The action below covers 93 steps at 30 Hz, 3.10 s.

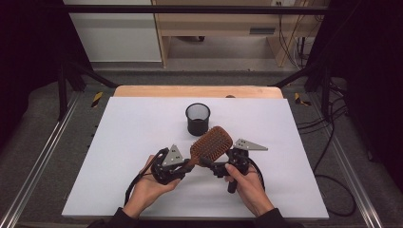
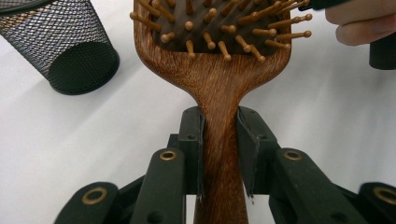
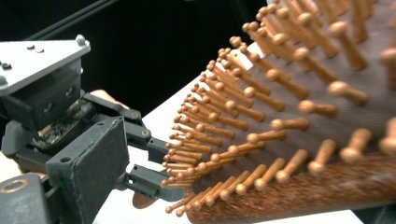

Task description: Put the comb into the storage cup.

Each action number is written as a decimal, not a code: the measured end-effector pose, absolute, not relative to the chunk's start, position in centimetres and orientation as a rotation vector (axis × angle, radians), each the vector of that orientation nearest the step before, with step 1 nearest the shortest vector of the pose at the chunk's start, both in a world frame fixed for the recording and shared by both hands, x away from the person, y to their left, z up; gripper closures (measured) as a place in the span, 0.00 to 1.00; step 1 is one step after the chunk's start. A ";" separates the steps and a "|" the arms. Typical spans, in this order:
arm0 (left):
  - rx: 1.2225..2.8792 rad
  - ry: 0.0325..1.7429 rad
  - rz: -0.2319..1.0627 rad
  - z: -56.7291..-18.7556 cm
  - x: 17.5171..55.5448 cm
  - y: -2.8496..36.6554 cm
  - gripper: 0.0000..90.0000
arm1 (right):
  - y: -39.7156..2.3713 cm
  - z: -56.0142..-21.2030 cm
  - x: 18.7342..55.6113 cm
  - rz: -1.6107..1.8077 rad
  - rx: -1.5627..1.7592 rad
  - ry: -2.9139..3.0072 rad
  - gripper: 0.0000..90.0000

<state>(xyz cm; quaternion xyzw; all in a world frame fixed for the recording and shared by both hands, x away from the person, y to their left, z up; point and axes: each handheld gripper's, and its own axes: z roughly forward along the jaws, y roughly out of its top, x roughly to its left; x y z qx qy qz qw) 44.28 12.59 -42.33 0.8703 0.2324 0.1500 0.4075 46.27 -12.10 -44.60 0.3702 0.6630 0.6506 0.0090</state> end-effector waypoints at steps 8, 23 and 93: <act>2.182 0.588 0.386 -42.3 44.3 12.8 0.81 | -11.9 -44.4 46.6 2.053 1.185 2.038 0.10; 2.168 0.605 0.366 -42.7 44.5 12.8 0.81 | -12.3 -44.4 46.8 2.060 1.206 2.011 0.18; 2.097 0.623 0.404 -41.7 44.4 13.7 0.81 | -11.8 -41.4 48.2 2.152 1.306 1.873 0.35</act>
